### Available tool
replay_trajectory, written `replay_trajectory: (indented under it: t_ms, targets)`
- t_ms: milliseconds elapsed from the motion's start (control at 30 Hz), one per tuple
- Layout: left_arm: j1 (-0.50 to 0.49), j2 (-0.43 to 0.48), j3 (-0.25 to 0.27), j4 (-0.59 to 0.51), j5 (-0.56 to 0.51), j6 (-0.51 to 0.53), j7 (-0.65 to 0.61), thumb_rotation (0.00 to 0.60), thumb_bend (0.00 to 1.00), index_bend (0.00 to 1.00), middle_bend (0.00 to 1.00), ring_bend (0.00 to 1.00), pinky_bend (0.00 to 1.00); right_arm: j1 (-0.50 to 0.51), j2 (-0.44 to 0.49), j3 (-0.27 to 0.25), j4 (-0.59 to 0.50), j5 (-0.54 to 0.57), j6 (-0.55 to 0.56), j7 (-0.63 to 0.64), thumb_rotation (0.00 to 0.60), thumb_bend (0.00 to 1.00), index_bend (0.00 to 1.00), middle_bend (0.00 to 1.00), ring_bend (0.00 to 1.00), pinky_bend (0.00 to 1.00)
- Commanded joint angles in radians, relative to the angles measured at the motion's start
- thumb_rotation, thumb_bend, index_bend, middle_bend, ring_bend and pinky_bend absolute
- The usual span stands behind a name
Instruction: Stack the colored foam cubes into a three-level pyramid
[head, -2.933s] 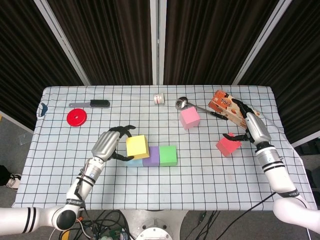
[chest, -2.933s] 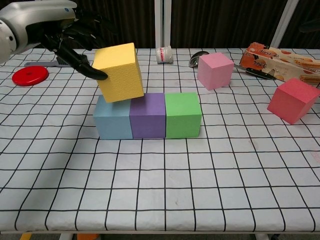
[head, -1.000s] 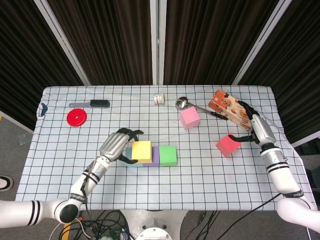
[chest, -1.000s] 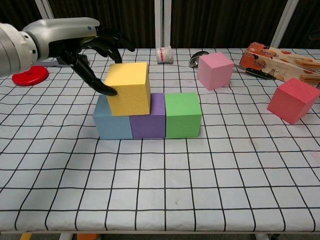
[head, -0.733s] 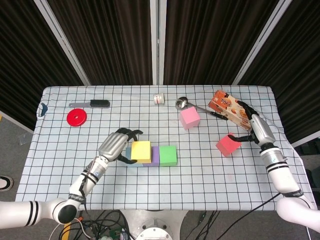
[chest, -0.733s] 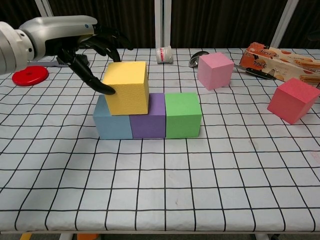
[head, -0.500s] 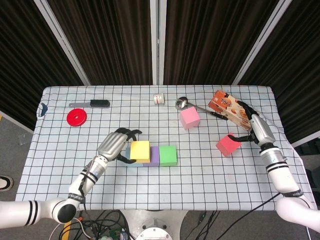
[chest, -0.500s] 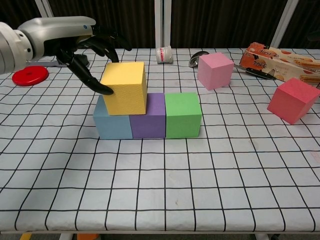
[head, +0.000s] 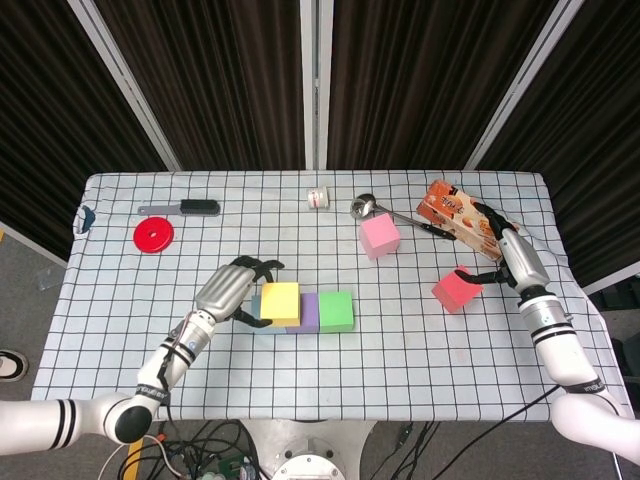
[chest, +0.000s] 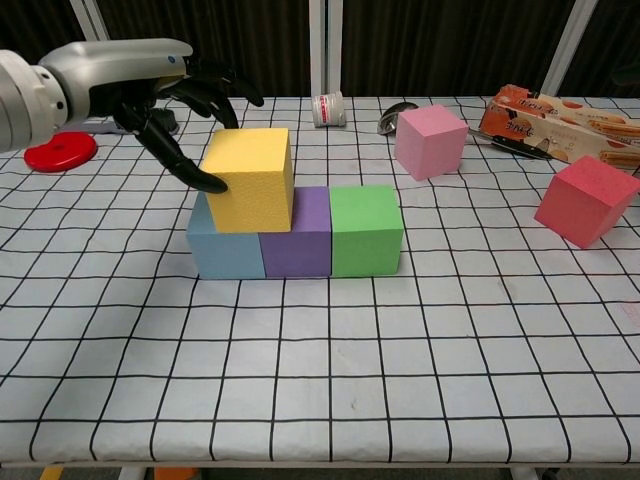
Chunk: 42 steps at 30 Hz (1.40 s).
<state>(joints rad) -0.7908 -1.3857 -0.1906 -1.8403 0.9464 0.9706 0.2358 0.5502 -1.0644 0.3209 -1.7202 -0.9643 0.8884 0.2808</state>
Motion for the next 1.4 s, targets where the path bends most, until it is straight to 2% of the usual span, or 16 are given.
replay_trajectory:
  t_ms: [33, 200, 400, 667, 967, 1167, 1300, 1400]
  targets:
    - [0.0, 0.0, 0.004, 0.0, 0.001, -0.004, -0.002, 0.6, 0.19, 0.19, 0.47, 0.21, 0.15, 0.0, 0.0, 0.0, 0.001, 0.0, -0.001, 0.0, 0.6, 0.08, 0.0, 0.05, 0.0, 0.0]
    - [0.0, 0.002, 0.006, 0.001, 0.0, -0.012, -0.012, 0.6, 0.19, 0.18, 0.36, 0.21, 0.14, 0.0, 0.0, 0.0, 0.002, 0.001, -0.004, 0.001, 0.6, 0.08, 0.0, 0.05, 0.0, 0.0]
    - [0.001, 0.004, 0.01, -0.002, 0.003, -0.01, -0.011, 0.6, 0.18, 0.16, 0.33, 0.2, 0.14, -0.002, 0.0, 0.0, 0.006, 0.003, -0.005, 0.004, 0.6, 0.08, 0.0, 0.05, 0.0, 0.0]
    - [-0.001, 0.013, 0.018, -0.018, 0.006, -0.014, -0.001, 0.6, 0.17, 0.14, 0.24, 0.08, 0.11, -0.001, 0.004, -0.001, 0.004, 0.005, -0.015, 0.007, 0.6, 0.07, 0.0, 0.05, 0.0, 0.0]
    - [0.004, 0.042, 0.033, -0.054, 0.007, -0.027, -0.006, 0.6, 0.16, 0.12, 0.15, 0.06, 0.09, 0.0, 0.008, -0.004, 0.003, -0.002, -0.023, 0.006, 0.6, 0.07, 0.0, 0.04, 0.0, 0.0]
    - [0.04, 0.112, 0.071, -0.111, 0.005, -0.005, 0.004, 0.6, 0.16, 0.11, 0.13, 0.04, 0.09, -0.008, 0.033, -0.004, -0.004, -0.007, -0.023, 0.006, 0.6, 0.07, 0.0, 0.04, 0.0, 0.0]
    - [0.099, 0.219, 0.126, -0.138, 0.001, 0.008, -0.016, 0.6, 0.16, 0.11, 0.11, 0.02, 0.09, -0.026, 0.082, -0.007, -0.031, -0.026, -0.022, 0.01, 0.6, 0.07, 0.0, 0.04, 0.0, 0.0]
    - [0.153, 0.297, 0.144, -0.123, -0.019, 0.015, -0.091, 0.6, 0.16, 0.11, 0.1, 0.01, 0.09, -0.035, 0.114, -0.026, -0.037, -0.056, -0.02, -0.021, 0.6, 0.07, 0.0, 0.06, 0.0, 0.0]
